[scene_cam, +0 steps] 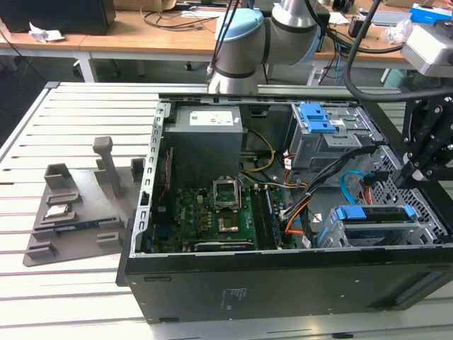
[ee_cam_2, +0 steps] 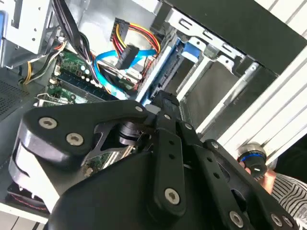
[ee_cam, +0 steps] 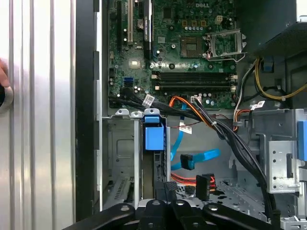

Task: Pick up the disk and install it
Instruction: 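Insert the first disk wire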

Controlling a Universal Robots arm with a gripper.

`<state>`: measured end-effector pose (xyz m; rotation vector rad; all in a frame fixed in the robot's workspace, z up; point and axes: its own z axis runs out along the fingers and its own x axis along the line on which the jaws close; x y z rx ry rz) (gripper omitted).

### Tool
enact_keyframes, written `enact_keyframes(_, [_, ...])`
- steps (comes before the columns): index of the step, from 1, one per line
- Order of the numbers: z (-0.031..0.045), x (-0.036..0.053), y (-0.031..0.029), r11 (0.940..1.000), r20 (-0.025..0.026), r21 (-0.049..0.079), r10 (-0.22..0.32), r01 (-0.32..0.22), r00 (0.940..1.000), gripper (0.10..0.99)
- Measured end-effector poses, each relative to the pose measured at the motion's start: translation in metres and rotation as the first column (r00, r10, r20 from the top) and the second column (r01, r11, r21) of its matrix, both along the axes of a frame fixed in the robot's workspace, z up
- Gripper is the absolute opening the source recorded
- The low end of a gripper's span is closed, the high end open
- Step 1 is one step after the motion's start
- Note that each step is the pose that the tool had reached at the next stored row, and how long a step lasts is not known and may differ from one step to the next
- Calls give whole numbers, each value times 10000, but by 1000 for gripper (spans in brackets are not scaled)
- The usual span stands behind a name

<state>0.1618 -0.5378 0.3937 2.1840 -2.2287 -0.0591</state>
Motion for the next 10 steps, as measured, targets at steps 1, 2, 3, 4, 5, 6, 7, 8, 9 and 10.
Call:
enact_keyframes(1, [-76, 26, 122, 10000, 0, -36, 3, -3, 10000, 106])
enact_keyframes(2, [-111, 36, 193, 10000, 0, -45, 4, -4, 10000, 106])
enact_keyframes(3, [-200, 57, 360, 10000, 0, -62, 4, -4, 10000, 106])
enact_keyframes(4, [-237, 67, 406, 10000, 0, -65, 4, -4, 10000, 106])
enact_keyframes(5, [-256, 70, 416, 10000, -1, -74, 4, -4, 10000, 106])
enact_keyframes(6, [-256, 70, 416, 10000, 0, -88, 4, -4, 10000, 106])
enact_keyframes(7, [-255, 70, 416, 10000, 0, -91, 4, -4, 10000, 106])
enact_keyframes(8, [-255, 70, 416, 10000, 0, -91, 4, -4, 10000, 106])
enact_keyframes(9, [-256, 70, 417, 10000, 0, -91, 4, -4, 10000, 106])
enact_keyframes(10, [-256, 70, 417, 10000, 0, -92, 4, -4, 10000, 173])
